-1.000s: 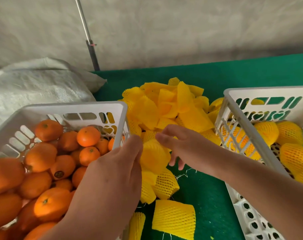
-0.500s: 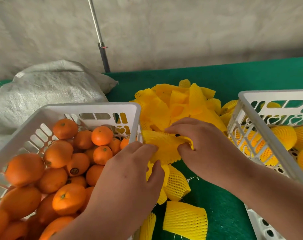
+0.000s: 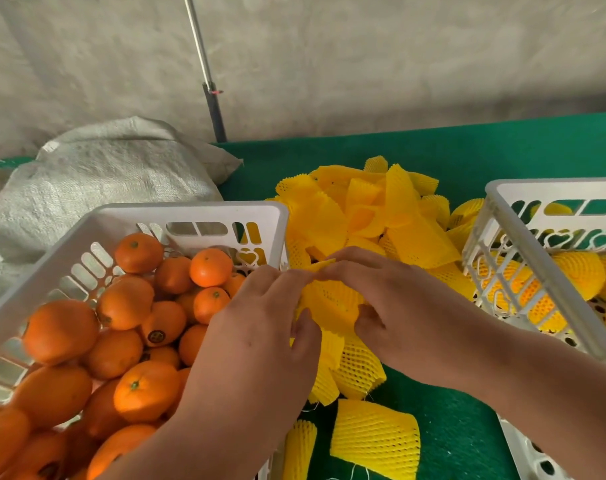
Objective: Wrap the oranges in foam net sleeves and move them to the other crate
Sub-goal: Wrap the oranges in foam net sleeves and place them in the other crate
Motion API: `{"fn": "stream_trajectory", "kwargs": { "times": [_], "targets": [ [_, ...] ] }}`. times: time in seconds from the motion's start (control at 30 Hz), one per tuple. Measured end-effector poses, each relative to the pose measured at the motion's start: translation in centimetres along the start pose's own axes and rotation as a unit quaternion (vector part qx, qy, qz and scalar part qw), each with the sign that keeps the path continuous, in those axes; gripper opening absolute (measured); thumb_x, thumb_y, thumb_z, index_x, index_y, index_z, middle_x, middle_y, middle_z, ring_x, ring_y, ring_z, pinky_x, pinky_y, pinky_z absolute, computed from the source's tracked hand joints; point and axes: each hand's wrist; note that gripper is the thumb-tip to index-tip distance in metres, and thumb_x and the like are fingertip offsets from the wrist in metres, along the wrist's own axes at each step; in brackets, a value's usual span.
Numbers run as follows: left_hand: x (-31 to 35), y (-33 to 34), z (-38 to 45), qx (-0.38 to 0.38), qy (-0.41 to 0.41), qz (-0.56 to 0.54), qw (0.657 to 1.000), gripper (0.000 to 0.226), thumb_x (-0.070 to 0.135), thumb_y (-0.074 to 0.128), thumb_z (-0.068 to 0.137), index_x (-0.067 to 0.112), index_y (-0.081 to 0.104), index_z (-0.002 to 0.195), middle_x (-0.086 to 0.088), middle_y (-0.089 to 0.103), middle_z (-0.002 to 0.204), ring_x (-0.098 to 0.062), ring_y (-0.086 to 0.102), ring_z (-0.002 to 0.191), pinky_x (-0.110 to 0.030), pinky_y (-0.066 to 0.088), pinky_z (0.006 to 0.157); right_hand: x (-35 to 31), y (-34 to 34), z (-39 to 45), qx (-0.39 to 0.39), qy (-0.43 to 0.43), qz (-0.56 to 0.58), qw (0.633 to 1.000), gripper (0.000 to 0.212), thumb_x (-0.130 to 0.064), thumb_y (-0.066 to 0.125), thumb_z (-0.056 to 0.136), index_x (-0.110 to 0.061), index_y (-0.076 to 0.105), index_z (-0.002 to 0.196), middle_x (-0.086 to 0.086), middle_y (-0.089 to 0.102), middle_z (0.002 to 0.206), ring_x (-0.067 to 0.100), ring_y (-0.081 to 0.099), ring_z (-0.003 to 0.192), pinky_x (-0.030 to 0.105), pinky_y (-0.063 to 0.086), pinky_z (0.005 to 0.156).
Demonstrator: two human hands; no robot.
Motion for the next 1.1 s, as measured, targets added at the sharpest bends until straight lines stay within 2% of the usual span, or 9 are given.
{"fn": "stream_trajectory", "kwargs": {
  "times": [0.17,0.4,0.5,0.6,0.7,0.77,0.87,0.93,1.1],
  "targets": [
    [-0.3,0.1,-0.1,-0.010,0.039,-0.021,0.999,0.025,0.026,0.054,0.102,0.030,0.071,0.120,0.018,0.059,0.106,-0.004,0.062,0.087,-0.027,0.057,0.063,0.6,0.2,0.2,0.008,0.008,0.010,1.000,0.065,-0.016,0.065,0.091,-0.044,0.048,0.148,-0.031,0.039,0.151,0.002,0.054,0.125,0.015,0.053,0.087],
    [-2.1,-1.8,1.6,0.066,0.099,0.024,0.993,0.023,0.012,0.055,0.100,0.012,0.073,0.113,0.002,0.063,0.106,-0.016,0.061,0.090,-0.036,0.053,0.067,1.3,0.7,0.1,-0.014,0.035,0.016,0.999,0.072,-0.028,0.068,0.089,-0.055,0.035,0.147,-0.041,0.024,0.150,-0.016,0.050,0.105,0.005,0.040,0.069],
    [-5.3,-3.0,3.3,0.068,0.025,0.124,0.990,0.023,0.005,0.056,0.097,0.013,0.072,0.112,-0.001,0.063,0.106,-0.021,0.059,0.097,-0.039,0.054,0.072,1.2,0.6,0.1,-0.014,0.041,0.032,0.999,0.074,-0.032,0.068,0.089,-0.058,0.031,0.148,-0.044,0.018,0.150,-0.029,0.036,0.106,0.002,0.034,0.072],
    [-9.9,-4.1,4.4,0.015,-0.082,0.212,0.974,0.026,0.008,0.054,0.095,0.016,0.067,0.117,-0.004,0.059,0.116,-0.025,0.054,0.112,-0.042,0.054,0.086,0.6,0.1,0.0,-0.011,0.057,0.062,0.996,0.074,-0.029,0.074,0.085,-0.055,0.039,0.145,-0.042,0.027,0.145,-0.032,0.039,0.101,-0.001,0.037,0.065],
    [-13.9,-5.1,4.7,-0.063,-0.196,0.328,0.922,0.030,0.021,0.057,0.094,0.019,0.056,0.124,-0.007,0.050,0.131,-0.031,0.044,0.126,-0.047,0.047,0.098,-0.1,-0.4,0.0,-0.028,0.071,0.087,0.993,0.073,-0.025,0.077,0.078,-0.050,0.045,0.139,-0.048,0.032,0.135,-0.034,0.040,0.101,0.001,0.034,0.053],
    [-15.6,-5.5,4.6,-0.110,-0.252,0.364,0.890,0.036,0.029,0.058,0.094,0.019,0.053,0.129,-0.008,0.048,0.137,-0.033,0.040,0.132,-0.052,0.041,0.103,0.0,-0.3,0.0,-0.025,0.073,0.085,0.993,0.074,-0.025,0.078,0.078,-0.052,0.044,0.139,-0.048,0.032,0.137,-0.032,0.041,0.102,0.003,0.031,0.057],
    [-17.1,-5.3,4.5,-0.158,-0.266,0.370,0.876,0.041,0.036,0.059,0.092,0.021,0.051,0.129,-0.007,0.051,0.135,-0.032,0.041,0.135,-0.053,0.035,0.107,0.3,-0.1,0.0,-0.026,0.077,0.091,0.993,0.078,-0.021,0.082,0.076,-0.050,0.046,0.139,-0.038,0.039,0.135,-0.034,0.042,0.096,0.002,0.035,0.049],
    [-17.5,-5.1,4.4,-0.175,-0.257,0.382,0.870,0.044,0.033,0.062,0.087,0.024,0.048,0.128,-0.005,0.055,0.130,-0.032,0.046,0.131,-0.052,0.033,0.106,0.3,-0.2,-0.1,-0.027,0.074,0.089,0.993,0.078,-0.022,0.081,0.076,-0.050,0.044,0.139,-0.044,0.037,0.132,-0.032,0.043,0.098,0.002,0.033,0.049],
    [-17.3,-5.3,4.5,-0.141,-0.250,0.372,0.883,0.047,0.026,0.068,0.082,0.028,0.052,0.126,-0.002,0.061,0.121,-0.028,0.056,0.122,-0.047,0.038,0.101,0.4,-0.5,-0.1,-0.019,0.071,0.068,0.995,0.075,-0.025,0.079,0.077,-0.046,0.047,0.141,-0.044,0.030,0.129,-0.036,0.038,0.099,0.000,0.027,0.049]
  ]
}}
Point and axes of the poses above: each hand's wrist, its own z-axis towards the middle knuckle, its own y-axis out of the palm, x = y × z
